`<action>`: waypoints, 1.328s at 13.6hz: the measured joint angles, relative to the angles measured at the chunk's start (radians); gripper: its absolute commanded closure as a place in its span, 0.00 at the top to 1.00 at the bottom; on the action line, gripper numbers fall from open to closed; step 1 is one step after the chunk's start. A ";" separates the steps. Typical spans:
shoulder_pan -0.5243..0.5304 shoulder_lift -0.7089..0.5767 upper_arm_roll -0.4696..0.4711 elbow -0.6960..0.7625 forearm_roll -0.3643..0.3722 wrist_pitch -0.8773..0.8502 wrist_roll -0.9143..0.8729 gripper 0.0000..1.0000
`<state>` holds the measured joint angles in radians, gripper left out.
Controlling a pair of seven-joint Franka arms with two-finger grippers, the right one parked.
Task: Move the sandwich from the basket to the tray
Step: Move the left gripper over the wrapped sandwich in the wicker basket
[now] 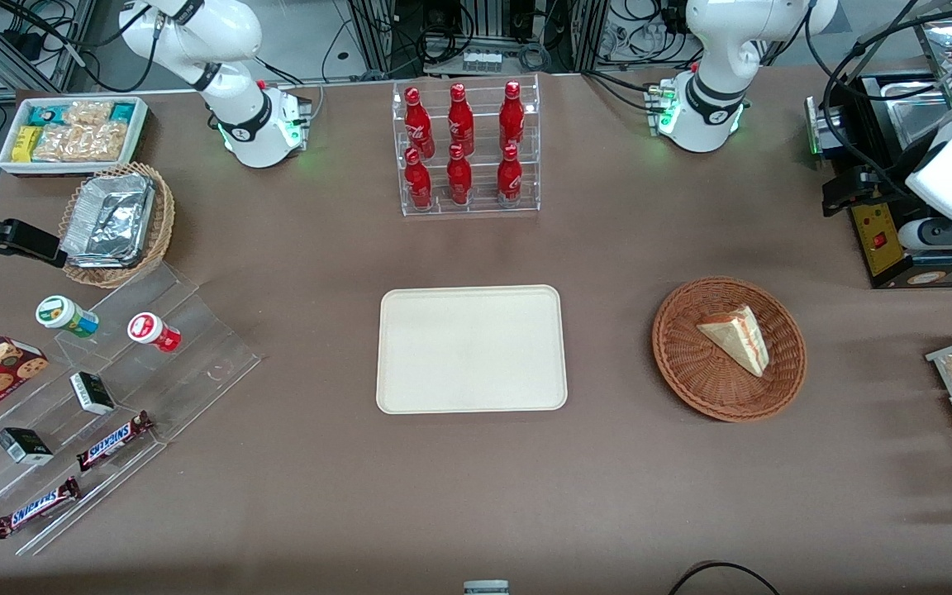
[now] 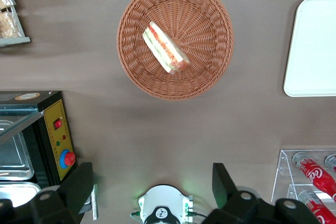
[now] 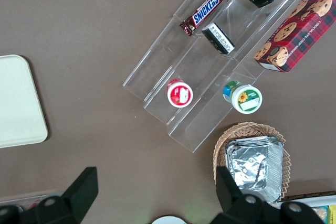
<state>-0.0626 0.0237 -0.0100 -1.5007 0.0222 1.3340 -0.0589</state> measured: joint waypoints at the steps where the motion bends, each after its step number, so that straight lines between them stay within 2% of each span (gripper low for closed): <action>1: 0.000 0.000 0.000 0.000 0.000 0.009 0.000 1.00; 6: 0.000 0.007 0.000 -0.016 0.000 0.051 0.000 1.00; 10: 0.001 0.014 0.003 -0.134 0.002 0.145 -0.018 1.00; 18: 0.002 0.027 0.003 -0.447 0.004 0.572 -0.381 1.00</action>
<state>-0.0608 0.0505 -0.0065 -1.9475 0.0261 1.9060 -0.4398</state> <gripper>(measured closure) 0.000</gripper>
